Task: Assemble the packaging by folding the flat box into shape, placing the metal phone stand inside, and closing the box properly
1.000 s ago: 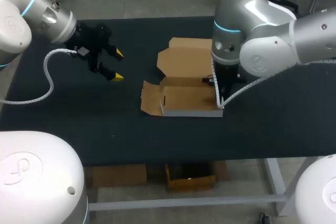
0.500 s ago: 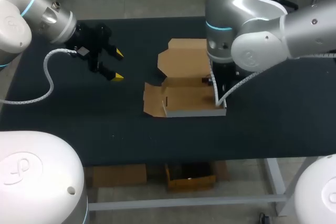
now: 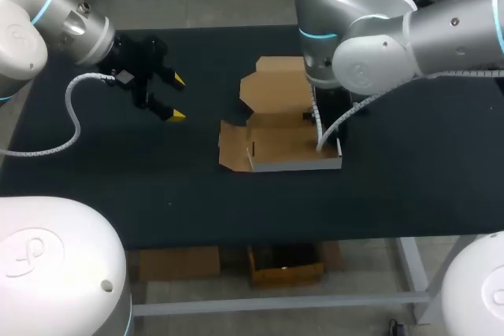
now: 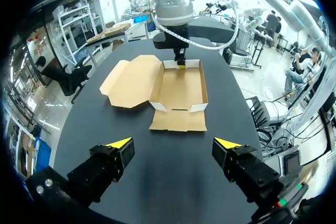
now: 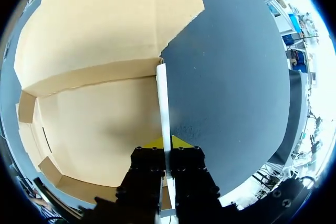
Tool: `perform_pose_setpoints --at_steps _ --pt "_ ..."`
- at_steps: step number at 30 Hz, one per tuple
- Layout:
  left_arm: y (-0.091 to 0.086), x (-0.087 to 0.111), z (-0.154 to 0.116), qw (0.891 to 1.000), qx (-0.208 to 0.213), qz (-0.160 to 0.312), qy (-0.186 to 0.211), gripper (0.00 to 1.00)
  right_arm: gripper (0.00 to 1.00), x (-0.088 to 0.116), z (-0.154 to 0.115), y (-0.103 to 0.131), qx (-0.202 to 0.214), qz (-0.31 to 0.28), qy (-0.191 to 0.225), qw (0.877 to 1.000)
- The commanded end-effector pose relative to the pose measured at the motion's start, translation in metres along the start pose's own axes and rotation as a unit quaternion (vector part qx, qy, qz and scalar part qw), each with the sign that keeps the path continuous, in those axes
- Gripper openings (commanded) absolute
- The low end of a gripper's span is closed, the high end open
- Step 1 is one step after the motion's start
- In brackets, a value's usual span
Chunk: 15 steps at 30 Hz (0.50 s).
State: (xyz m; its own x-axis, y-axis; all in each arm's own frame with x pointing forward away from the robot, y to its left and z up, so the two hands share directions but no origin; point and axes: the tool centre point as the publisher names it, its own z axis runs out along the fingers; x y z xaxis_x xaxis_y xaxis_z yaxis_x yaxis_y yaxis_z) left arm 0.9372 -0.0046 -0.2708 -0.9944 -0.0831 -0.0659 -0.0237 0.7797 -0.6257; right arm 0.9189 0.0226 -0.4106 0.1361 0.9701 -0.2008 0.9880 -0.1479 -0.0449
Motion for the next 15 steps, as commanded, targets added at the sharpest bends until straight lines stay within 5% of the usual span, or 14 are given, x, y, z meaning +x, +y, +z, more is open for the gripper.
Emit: perform_pose_setpoints --at_steps 1,8,15 --pt "-0.0003 -0.0004 -0.0007 1.000 -0.002 0.000 0.001 1.00 0.00 0.0036 0.0002 0.0057 0.007 0.011 -0.015 1.000" --pt "-0.0003 -0.0004 -0.0007 1.000 -0.002 0.000 0.001 1.00 0.00 0.0040 0.0007 0.0073 -0.001 0.014 -0.028 1.000" --pt "-0.0003 -0.0004 -0.0007 1.000 -0.002 0.000 0.001 1.00 0.00 0.0041 0.0015 0.0031 -0.016 -0.010 0.008 1.000"
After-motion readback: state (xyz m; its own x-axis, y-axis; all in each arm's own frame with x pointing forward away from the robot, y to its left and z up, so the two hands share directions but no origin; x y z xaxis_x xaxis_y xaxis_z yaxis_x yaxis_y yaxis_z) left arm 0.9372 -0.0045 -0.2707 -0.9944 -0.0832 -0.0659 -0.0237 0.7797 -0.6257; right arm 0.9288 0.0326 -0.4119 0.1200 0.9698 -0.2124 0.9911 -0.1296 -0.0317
